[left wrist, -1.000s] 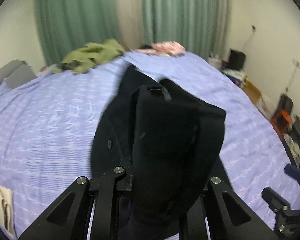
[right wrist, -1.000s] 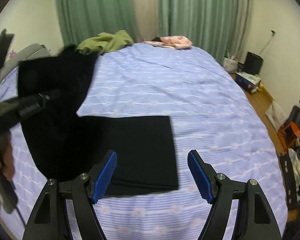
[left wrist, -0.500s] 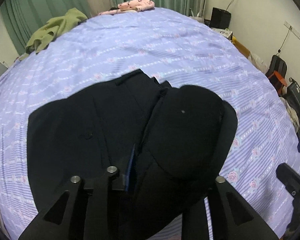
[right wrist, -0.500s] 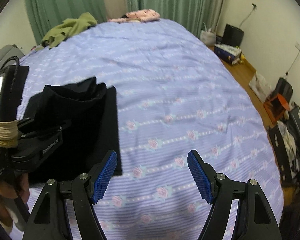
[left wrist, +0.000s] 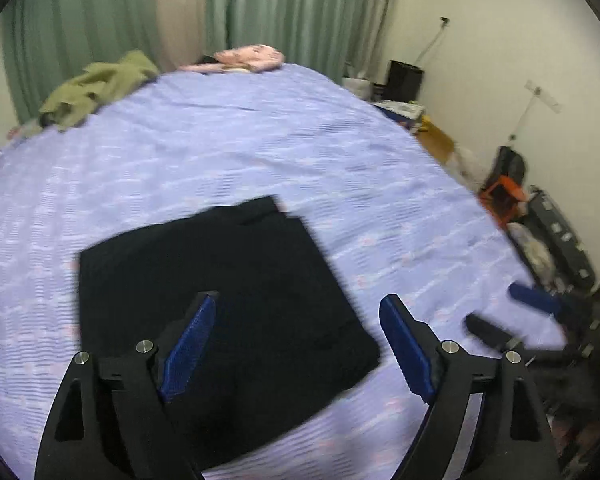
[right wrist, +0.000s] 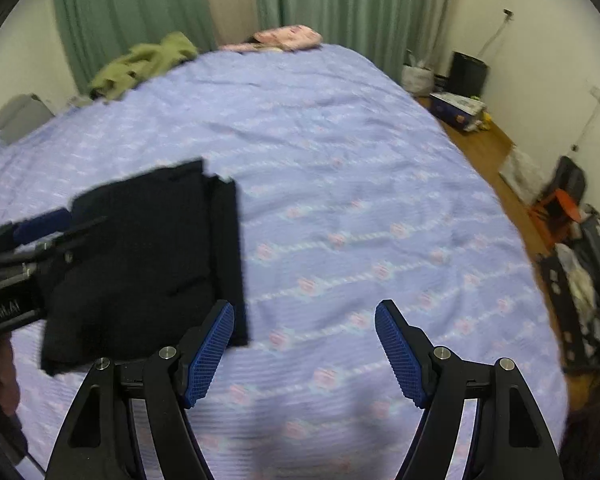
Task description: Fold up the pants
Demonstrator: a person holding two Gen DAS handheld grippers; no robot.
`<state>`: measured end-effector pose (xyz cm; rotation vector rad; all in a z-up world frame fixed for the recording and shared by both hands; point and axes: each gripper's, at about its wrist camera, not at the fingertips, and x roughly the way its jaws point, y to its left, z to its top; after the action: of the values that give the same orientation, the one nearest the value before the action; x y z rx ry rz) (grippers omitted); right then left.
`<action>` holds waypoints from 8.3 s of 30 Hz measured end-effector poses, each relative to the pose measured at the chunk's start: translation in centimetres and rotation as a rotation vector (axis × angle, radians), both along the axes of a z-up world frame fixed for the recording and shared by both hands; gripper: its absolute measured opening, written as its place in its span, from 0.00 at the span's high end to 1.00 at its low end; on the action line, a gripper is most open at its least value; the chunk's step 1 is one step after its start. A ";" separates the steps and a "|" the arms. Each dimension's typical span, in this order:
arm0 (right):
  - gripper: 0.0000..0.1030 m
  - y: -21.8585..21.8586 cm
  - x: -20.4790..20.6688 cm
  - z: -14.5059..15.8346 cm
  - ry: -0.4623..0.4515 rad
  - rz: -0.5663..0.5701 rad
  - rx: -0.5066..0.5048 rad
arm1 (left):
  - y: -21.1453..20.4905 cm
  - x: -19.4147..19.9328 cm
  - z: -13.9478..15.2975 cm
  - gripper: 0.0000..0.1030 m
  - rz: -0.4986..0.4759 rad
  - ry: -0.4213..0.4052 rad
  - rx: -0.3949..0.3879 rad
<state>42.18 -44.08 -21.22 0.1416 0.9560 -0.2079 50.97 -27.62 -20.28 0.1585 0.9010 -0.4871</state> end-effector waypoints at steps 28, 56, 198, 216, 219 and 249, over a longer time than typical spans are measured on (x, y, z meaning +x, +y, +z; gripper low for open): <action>0.92 4.4 14.6 -9.8 -0.016 0.250 0.196 | 7.6 5.7 -9.5 0.18 0.257 0.068 0.144; 0.76 2.1 12.5 -9.9 0.033 0.153 0.119 | 5.7 5.5 -10.9 0.18 0.178 0.088 0.214; 0.78 32.7 -27.4 21.7 -0.313 0.500 0.087 | 40.3 -38.2 25.1 0.86 0.463 -0.131 -0.106; 0.78 50.8 -23.6 17.9 -0.212 0.477 0.080 | 60.9 -34.2 20.9 0.86 0.377 -0.053 -0.123; 0.78 55.2 -22.6 17.6 -0.184 0.457 0.089 | 65.5 -32.4 20.7 0.86 0.330 -0.042 -0.092; 0.79 79.6 -2.8 7.1 -0.009 0.545 0.131 | 89.7 -9.9 9.4 0.85 0.232 0.047 0.089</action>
<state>39.43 35.50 -14.10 -0.0013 0.9654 0.3575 41.08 62.12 -10.85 0.1221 0.9741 -0.2359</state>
